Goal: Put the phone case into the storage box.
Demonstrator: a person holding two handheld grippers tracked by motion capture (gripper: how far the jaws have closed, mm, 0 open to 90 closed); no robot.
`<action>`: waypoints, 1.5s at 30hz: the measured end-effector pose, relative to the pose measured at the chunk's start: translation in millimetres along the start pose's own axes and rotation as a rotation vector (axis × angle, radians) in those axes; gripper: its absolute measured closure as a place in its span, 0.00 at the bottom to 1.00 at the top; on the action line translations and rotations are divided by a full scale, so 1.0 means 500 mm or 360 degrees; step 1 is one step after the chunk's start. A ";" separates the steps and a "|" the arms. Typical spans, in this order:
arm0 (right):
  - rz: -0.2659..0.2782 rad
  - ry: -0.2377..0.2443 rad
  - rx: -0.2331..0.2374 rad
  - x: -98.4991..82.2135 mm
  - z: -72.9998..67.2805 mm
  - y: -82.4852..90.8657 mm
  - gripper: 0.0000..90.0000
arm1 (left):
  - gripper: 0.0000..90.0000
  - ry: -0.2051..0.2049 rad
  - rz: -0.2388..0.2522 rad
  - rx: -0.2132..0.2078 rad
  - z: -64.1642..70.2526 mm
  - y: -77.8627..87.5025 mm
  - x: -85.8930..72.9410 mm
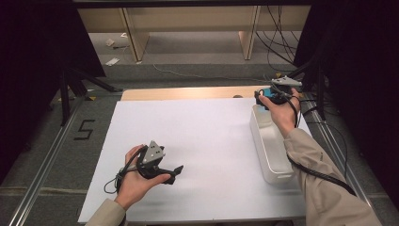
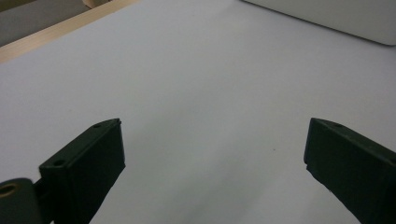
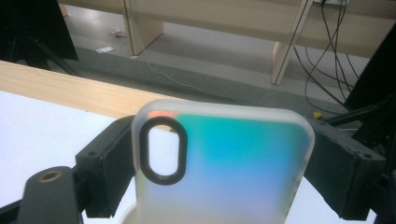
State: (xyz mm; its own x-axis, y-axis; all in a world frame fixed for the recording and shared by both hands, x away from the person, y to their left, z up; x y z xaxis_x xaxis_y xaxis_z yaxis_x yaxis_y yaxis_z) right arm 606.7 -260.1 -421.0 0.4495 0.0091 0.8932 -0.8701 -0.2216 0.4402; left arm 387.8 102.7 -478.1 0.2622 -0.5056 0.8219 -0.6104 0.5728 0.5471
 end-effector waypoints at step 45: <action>-0.0088 0.0001 -0.0010 -0.030 0.001 -0.019 0.19 | 0.05 -0.0009 -0.0012 -0.0012 0.001 -0.001 -0.001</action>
State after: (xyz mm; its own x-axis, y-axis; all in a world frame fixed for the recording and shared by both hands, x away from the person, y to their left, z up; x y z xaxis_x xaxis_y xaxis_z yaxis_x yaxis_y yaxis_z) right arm 608.6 -258.6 -438.6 0.4968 0.0216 0.8676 -0.8452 -0.2147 0.4894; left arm 387.6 102.5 -479.1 0.2623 -0.5135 0.8170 -0.6027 0.5741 0.5543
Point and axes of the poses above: each handheld gripper's, and its own axes: y roughly backward along the jaws, x roughly out of its top, z roughly to its right, the point moved 7 cm from there along -y, roughly forward along the jaws, and after that the axes turned 10 degrees about -y, right-handed, at the moved point
